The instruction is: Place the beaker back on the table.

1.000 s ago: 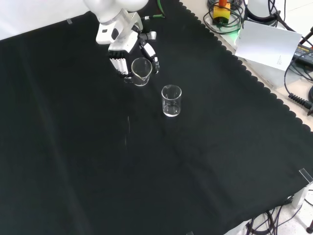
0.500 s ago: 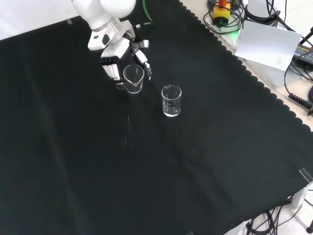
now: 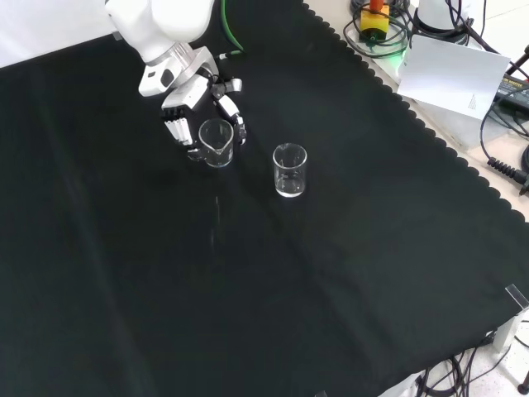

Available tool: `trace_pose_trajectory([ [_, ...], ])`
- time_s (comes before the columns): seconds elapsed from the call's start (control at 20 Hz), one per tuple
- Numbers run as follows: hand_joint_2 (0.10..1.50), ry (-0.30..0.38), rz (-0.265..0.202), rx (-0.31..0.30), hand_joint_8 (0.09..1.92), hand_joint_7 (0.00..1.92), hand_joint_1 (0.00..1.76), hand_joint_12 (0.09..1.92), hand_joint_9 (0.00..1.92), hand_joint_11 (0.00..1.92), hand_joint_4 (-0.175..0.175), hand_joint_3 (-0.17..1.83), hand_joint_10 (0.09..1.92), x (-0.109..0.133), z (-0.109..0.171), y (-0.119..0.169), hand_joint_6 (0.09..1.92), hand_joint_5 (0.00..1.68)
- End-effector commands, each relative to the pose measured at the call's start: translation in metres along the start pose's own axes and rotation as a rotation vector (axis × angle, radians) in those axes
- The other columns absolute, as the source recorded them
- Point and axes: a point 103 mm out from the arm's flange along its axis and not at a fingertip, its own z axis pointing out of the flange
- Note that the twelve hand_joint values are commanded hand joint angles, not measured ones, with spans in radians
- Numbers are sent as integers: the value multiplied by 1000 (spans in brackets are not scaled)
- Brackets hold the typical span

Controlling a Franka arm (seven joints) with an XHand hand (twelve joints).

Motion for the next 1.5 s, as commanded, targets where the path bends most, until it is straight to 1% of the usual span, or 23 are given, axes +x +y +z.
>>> trace_pose_trajectory([
  [0.05, 444, 42, 19, -17, 213, 1637, 1339, 655, 1629, 1370, -118, 900, 198, -17, 13, 3, 447, 1402],
  [0.25, 444, 50, 32, -32, 210, 1638, 1339, 656, 1628, 1369, -117, 900, 196, -22, 21, 8, 446, 1402],
  [0.65, 445, 65, 28, -72, 200, 1641, 1338, 657, 1623, 1366, -113, 899, 190, -25, 26, 15, 450, 1401],
  [1.15, 446, 78, 30, -89, 195, 1643, 1338, 657, 1614, 1362, -116, 898, 183, -27, 31, 17, 451, 1400],
  [1.5, 447, 95, 30, -102, 193, 1640, 1337, 659, 1611, 1359, -103, 896, 180, -29, 32, 18, 445, 1405],
])
